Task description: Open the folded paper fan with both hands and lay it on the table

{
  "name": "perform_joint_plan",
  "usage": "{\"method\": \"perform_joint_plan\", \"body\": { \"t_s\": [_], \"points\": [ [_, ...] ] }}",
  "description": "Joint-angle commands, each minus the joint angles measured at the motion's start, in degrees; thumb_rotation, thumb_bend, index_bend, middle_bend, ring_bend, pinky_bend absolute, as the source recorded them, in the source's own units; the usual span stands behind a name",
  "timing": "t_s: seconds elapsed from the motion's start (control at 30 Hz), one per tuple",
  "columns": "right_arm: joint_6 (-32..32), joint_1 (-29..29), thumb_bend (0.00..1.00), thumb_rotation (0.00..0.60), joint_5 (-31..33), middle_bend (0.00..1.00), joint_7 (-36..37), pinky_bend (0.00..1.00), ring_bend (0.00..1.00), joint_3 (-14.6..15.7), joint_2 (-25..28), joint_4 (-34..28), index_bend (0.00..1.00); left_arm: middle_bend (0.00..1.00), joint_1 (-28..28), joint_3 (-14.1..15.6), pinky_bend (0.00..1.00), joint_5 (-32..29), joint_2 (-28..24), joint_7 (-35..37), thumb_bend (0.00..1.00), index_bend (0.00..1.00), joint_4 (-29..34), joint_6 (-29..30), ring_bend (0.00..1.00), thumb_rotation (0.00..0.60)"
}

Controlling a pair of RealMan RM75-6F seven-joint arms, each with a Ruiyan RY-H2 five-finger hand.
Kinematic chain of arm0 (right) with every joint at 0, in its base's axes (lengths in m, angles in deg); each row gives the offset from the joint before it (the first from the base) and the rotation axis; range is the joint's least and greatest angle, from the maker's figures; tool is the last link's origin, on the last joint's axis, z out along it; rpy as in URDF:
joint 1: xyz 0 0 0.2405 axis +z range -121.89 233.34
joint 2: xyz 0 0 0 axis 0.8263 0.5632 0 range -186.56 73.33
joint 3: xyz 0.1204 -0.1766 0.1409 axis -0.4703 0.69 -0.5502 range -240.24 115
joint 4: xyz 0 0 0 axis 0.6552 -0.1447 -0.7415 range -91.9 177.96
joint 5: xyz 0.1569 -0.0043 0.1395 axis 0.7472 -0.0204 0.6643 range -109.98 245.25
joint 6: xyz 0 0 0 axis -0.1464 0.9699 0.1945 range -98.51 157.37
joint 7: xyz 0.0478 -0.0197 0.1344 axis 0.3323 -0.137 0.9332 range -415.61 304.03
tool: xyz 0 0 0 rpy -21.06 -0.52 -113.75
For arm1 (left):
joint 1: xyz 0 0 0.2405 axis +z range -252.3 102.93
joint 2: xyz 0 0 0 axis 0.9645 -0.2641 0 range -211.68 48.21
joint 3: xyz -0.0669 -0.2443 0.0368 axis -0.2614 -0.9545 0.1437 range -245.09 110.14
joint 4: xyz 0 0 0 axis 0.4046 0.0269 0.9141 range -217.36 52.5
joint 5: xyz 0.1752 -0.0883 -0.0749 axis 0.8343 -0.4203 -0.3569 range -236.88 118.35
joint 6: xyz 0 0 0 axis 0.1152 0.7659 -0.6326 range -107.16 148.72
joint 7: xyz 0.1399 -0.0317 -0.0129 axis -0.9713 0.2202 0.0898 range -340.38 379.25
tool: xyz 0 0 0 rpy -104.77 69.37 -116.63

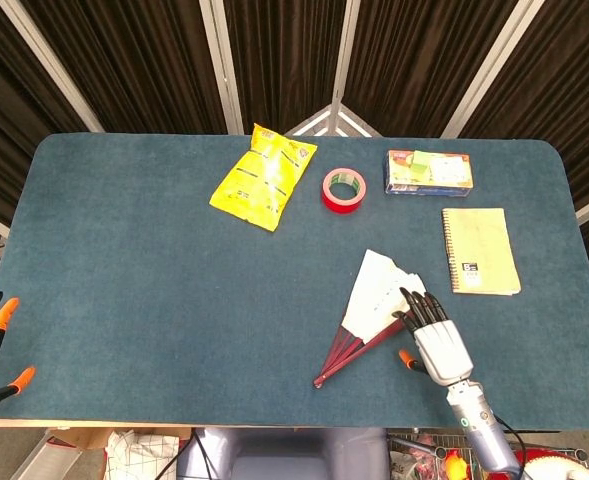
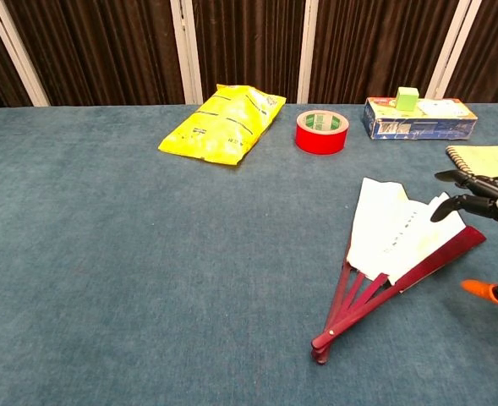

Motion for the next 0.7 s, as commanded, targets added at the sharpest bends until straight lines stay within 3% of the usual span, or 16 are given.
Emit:
{"method": "perform_joint_plan", "body": {
  "t_s": [0.03, 0.7],
  "points": [
    [-0.5, 0.4, 0.24, 0.6, -0.2, 0.05, 2.0, 0.12, 0.11, 0.2, -2.2, 3.4, 0.37, 0.0, 0.0, -0.1, 0.0, -0.1, 0.1, -0.4, 0.09, 0.1, 0.0, -0.1, 0.0, 0.6],
    [1.2, 3.4, 0.26, 0.6, 0.7, 0.05, 9.4, 0.13, 0.11, 0.9, -10.2, 17.2, 0.42, 0.0, -0.4, -0.5, 0.0, -1.5, 0.9, -2.5, 0.08, 0.1, 0.3, -1.1, 0.0, 0.6]
  ]
}}
